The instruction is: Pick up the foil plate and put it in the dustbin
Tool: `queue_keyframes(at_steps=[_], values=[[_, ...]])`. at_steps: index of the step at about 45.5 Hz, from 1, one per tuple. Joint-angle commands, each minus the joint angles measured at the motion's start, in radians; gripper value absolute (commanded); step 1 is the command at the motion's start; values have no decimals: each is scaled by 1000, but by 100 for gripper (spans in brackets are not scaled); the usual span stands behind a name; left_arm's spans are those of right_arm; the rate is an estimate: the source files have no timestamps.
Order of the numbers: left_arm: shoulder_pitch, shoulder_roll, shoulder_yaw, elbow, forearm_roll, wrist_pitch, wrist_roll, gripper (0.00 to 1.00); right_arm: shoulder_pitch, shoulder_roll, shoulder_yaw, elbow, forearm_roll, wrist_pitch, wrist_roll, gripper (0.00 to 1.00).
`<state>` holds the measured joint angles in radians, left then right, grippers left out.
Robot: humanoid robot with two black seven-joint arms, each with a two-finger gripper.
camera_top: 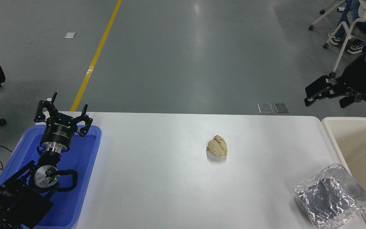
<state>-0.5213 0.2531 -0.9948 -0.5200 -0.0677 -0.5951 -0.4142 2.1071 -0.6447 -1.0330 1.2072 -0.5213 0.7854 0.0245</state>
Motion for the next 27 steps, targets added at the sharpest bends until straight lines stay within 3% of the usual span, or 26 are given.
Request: queue_keyframes(at_steps=[1, 27], values=[[0, 0, 1, 0, 0, 0, 0, 100, -1, 0, 1, 0, 0, 0, 0, 100], [0, 0, 1, 0, 0, 0, 0, 100, -26, 13, 2, -2, 0, 0, 0, 100]])
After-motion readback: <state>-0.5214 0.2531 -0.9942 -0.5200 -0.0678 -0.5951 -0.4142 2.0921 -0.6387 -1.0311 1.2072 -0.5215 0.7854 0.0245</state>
